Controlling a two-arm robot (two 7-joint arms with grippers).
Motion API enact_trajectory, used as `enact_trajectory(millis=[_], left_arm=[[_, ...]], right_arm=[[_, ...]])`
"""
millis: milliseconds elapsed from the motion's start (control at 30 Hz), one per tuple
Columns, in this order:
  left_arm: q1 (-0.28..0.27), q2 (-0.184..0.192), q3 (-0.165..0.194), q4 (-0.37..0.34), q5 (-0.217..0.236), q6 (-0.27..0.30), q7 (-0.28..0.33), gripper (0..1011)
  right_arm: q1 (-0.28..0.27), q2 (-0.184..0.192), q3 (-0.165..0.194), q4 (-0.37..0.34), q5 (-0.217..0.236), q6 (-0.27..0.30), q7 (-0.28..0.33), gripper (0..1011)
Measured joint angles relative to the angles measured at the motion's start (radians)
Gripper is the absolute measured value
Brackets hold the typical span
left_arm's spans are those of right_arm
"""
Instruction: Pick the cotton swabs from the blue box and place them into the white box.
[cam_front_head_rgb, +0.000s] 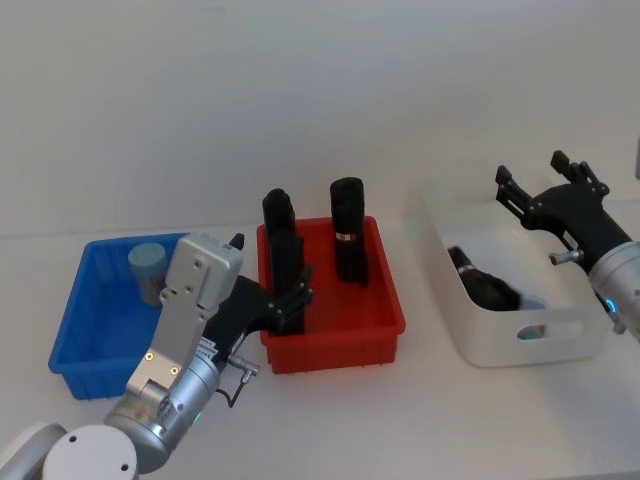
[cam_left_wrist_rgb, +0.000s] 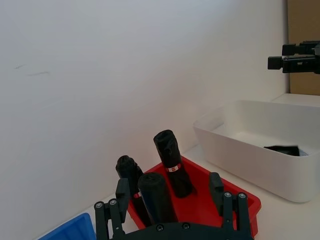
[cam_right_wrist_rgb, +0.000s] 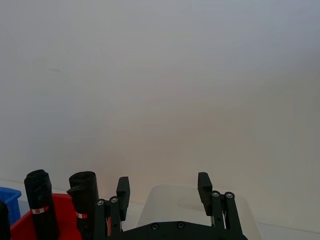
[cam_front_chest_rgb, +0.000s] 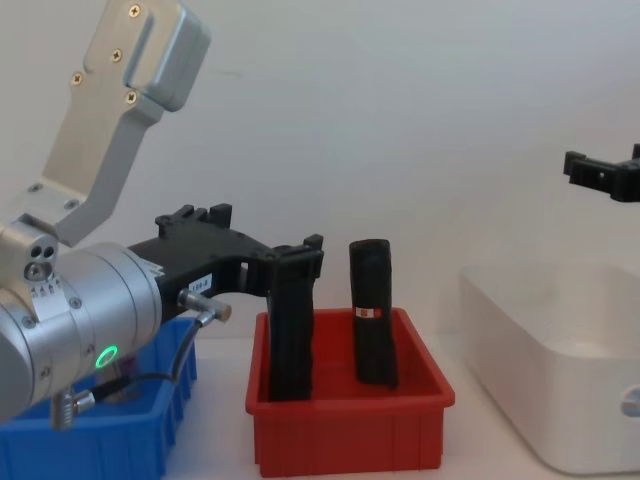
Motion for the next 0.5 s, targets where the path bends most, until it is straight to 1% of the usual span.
enact_trajectory(millis=[33,67,167,267,500], left_arm=[[0.000,0.000,0.000,0.000,0.000,0.000,0.000,1000],[0.000,0.000,0.000,0.000,0.000,0.000,0.000,999],[0.000,0.000,0.000,0.000,0.000,0.000,0.000,1000],[0.000,0.000,0.000,0.000,0.000,0.000,0.000,1000],[0.000,0.000,0.000,0.000,0.000,0.000,0.000,1000]], right_arm=[[0.001,0.000,0.000,0.004,0.000,-0.001,0.000,855],[0.001,0.000,0.000,0.004,0.000,-0.001,0.000,855],[0.003,-0.001,-0.001,0.011,0.000,-0.005,0.001,953],[0.003,-0.001,-0.001,0.014,0.000,-0.007,0.002,1002],[0.003,-0.002,0.000,0.016,0.000,-0.016,0.002,1002]])
